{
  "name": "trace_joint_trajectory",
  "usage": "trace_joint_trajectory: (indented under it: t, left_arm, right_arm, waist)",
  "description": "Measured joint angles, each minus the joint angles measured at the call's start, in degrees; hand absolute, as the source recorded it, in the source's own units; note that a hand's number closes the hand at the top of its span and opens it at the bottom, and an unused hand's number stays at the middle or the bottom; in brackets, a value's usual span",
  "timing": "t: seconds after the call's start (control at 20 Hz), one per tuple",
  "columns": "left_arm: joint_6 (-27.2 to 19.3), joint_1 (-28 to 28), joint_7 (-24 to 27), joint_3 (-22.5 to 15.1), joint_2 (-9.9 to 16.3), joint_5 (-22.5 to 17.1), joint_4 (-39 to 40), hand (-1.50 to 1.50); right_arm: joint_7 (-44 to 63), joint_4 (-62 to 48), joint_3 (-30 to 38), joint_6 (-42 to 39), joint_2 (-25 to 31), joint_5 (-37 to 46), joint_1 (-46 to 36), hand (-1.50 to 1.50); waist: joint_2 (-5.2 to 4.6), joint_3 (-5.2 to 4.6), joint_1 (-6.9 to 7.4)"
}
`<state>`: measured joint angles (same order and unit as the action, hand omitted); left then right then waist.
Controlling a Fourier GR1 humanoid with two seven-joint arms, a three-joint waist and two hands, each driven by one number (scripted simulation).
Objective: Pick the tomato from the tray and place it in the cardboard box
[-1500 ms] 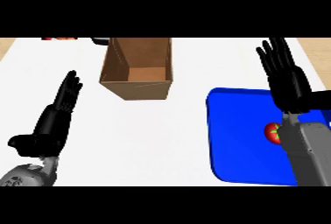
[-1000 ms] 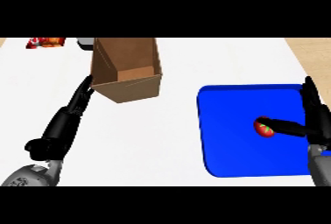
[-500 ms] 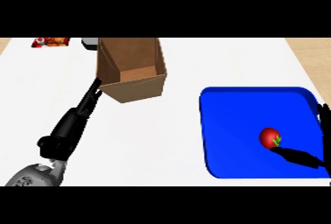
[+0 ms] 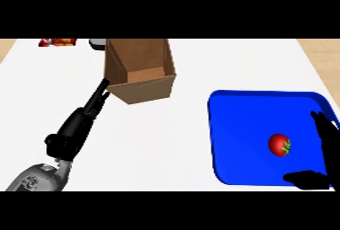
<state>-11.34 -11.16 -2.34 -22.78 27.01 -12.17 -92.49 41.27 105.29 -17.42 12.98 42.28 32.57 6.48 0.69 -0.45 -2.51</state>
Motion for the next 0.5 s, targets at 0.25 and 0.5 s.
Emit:
trace_joint_trajectory:
  t: [0.25,0.5]
  left_arm:
    - [0.95,-1.80,-0.11,-0.10,-2.01,0.63,1.44,0.00]
    - [2.56,-3.20,1.12,0.28,-4.66,2.10,3.70,0.00]
  right_arm:
    - [15.94,11.96,-1.20,-9.37,-1.19,-1.34,-2.05,-1.50]
    - [20.08,13.46,-0.08,-13.06,-4.76,-1.89,-6.38,-1.50]
  waist:
    - [-0.27,0.29,1.29]
    - [-0.33,0.49,2.20]
